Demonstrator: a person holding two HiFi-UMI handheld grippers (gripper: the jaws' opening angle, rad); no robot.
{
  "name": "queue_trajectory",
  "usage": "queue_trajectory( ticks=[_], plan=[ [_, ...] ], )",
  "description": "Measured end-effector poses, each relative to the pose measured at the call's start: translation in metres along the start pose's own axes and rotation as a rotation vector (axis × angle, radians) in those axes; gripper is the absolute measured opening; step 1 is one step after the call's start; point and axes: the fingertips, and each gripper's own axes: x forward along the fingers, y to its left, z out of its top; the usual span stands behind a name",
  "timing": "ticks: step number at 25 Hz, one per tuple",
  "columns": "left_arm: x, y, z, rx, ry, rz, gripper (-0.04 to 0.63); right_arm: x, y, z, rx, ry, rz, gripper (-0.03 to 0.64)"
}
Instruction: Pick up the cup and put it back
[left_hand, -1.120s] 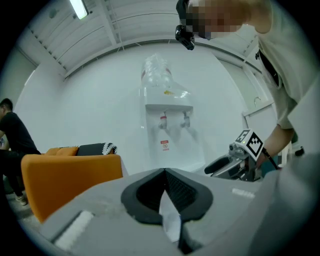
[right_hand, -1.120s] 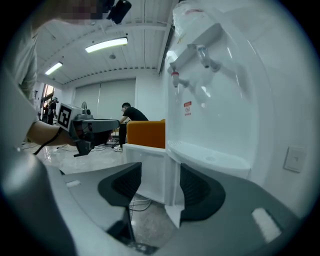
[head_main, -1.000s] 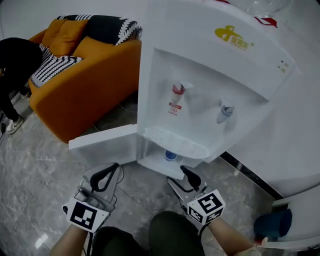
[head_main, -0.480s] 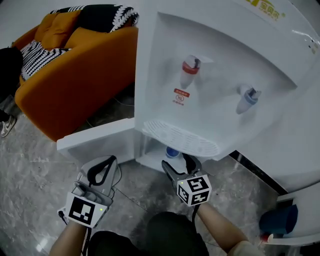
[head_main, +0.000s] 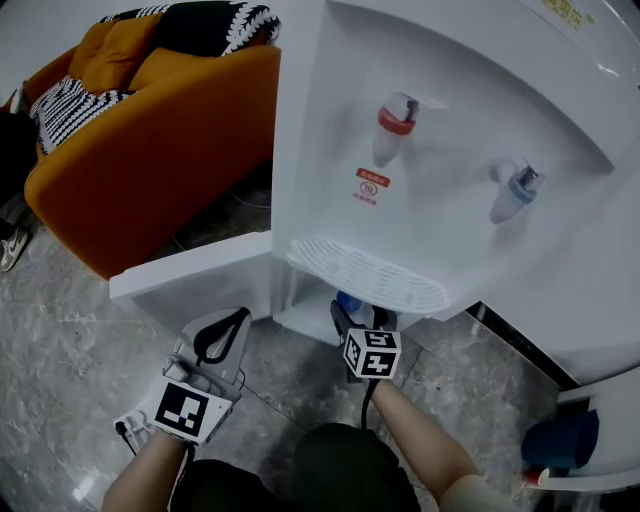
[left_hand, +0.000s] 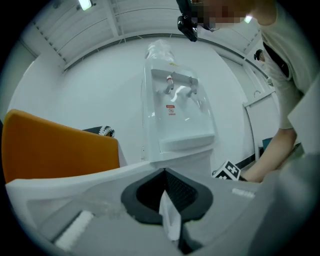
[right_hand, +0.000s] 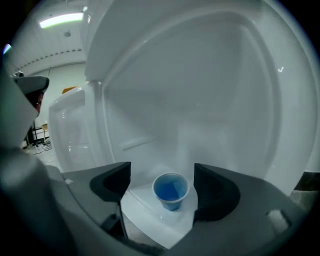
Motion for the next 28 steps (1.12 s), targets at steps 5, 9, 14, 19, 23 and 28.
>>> queue_trajectory(
  ticks=[5, 9, 14, 19, 23, 28],
  plan=[
    [0.002, -0.007, -0.011, -0.005, 0.020, -0.016, 0.002, 0.024, -0.009, -0.025, -0.031, 0.041, -0.065, 0.387],
    [0.001, -0.013, -0.017, 0.006, 0.037, -0.021, 0.002, 0.040, -0.016, -0.049, -0.036, 0.084, -0.127, 0.387],
    [-0.003, -0.016, -0.022, -0.027, 0.054, -0.014, 0.002, 0.048, -0.016, -0.057, -0.038, 0.100, -0.124, 0.331],
    [-0.004, -0.016, -0.028, -0.017, 0.075, -0.002, 0.002, 0.048, -0.017, -0.055, -0.071, 0.106, -0.102, 0.328],
    [-0.003, -0.013, -0.029, 0.007, 0.073, 0.000, 0.002, 0.037, -0.008, -0.045, -0.113, 0.085, -0.049, 0.325],
    [-0.010, -0.014, -0.018, -0.025, 0.078, -0.002, 0.002, 0.004, 0.021, -0.018, -0.202, 0.040, 0.058, 0.324]
  ],
)
